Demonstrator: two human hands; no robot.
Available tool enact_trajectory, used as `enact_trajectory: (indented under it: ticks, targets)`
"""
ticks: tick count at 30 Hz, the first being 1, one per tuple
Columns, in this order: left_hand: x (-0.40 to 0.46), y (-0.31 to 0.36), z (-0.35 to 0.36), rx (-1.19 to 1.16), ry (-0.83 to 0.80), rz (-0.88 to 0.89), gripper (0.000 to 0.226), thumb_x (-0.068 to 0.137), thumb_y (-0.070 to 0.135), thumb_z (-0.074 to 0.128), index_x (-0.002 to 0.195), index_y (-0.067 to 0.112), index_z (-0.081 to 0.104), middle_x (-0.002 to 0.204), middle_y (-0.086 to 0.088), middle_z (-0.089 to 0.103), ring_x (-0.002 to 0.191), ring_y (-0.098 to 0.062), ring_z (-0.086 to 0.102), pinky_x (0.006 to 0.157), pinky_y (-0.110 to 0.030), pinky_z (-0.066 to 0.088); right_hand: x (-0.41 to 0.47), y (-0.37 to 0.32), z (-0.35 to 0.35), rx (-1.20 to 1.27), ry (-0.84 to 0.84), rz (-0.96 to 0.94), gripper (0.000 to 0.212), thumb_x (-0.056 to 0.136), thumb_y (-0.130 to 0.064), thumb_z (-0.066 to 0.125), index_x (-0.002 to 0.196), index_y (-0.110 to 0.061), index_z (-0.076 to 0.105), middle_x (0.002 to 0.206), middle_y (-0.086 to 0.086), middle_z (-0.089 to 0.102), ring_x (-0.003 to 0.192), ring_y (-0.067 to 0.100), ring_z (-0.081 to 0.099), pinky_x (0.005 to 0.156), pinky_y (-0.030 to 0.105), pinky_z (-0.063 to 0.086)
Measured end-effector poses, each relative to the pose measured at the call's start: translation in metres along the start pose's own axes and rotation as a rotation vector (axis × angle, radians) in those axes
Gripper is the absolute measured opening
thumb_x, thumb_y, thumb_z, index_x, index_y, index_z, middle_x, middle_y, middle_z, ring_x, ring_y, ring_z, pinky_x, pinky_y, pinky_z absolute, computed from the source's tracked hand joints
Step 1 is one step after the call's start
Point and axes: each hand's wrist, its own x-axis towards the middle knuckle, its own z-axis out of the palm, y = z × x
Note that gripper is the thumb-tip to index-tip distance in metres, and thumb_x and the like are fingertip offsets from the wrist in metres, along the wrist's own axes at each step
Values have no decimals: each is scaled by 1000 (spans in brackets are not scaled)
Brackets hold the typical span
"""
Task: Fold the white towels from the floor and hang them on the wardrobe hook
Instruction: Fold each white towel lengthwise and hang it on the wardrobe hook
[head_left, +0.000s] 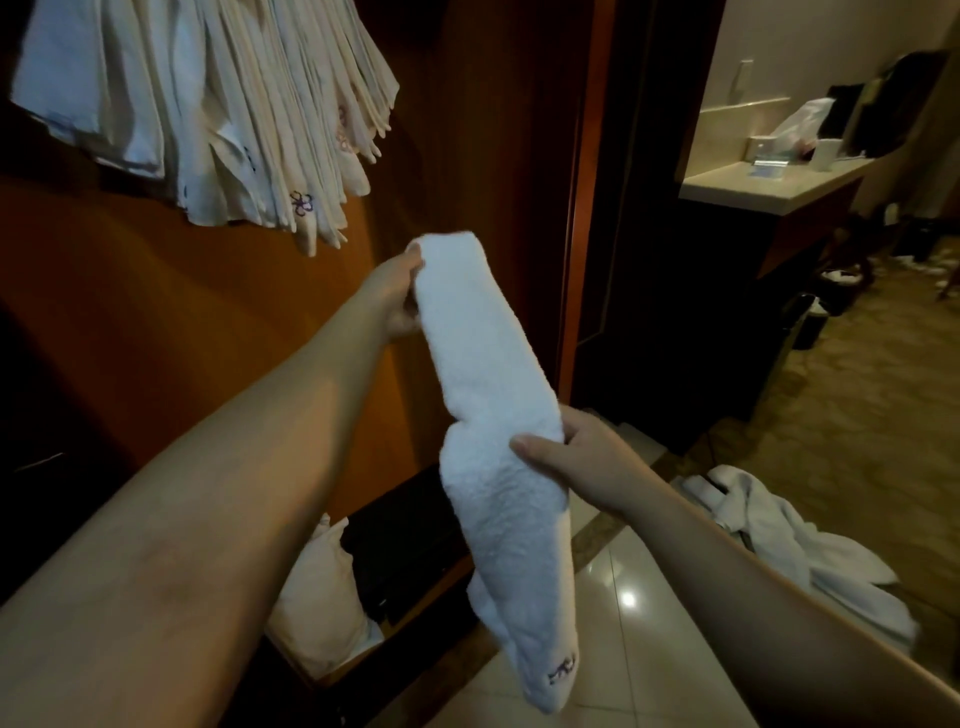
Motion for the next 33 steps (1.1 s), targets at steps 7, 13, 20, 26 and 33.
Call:
enact_trajectory:
  ticks: [7, 13, 20, 26, 33]
  targets:
    - [-32, -102, -11, 446, -187, -79, 52, 98, 59, 50, 131, 21, 62, 136, -13, 61, 123, -32, 58, 107, -56, 44, 39, -27, -21, 93, 262, -56, 30, 85, -66, 58, 100, -40, 67, 97, -19, 73, 87, -1, 70, 77, 26, 58]
    - [-91, -154, -19, 315, 81, 339, 49, 92, 74, 39, 125, 41, 53, 123, 24, 57, 121, -9, 55, 86, -24, 45, 52, -44, -34, 100, 455, -110, 57, 84, -57, 57, 94, -1, 60, 76, 21, 65, 57, 18, 66, 53, 36, 54]
    - [-90, -147, 1, 750, 220, 568, 72, 88, 46, 71, 148, 30, 35, 144, 10, 46, 120, -5, 50, 94, -32, 51, 56, -84, -25, 56, 588, -214, 37, 101, -39, 56, 106, -4, 64, 100, 19, 67, 86, 25, 62, 66, 34, 51]
    - [-57, -139, -7, 871, 285, 570, 7, 94, 25, 61, 91, 31, 58, 86, 9, 61, 74, -9, 60, 61, -30, 51, 63, -104, -41, 68, 717, -267, 23, 101, -33, 56, 90, -14, 62, 76, 4, 61, 61, -4, 53, 52, 10, 38]
    - [-29, -171, -63, 1086, 344, 379, 15, 87, 33, 68, 78, 30, 55, 93, 5, 54, 76, -14, 55, 65, -35, 52, 84, -72, -74, 36, 846, -83, 16, 101, -39, 50, 102, -25, 59, 77, -7, 57, 64, 0, 51, 51, 15, 34]
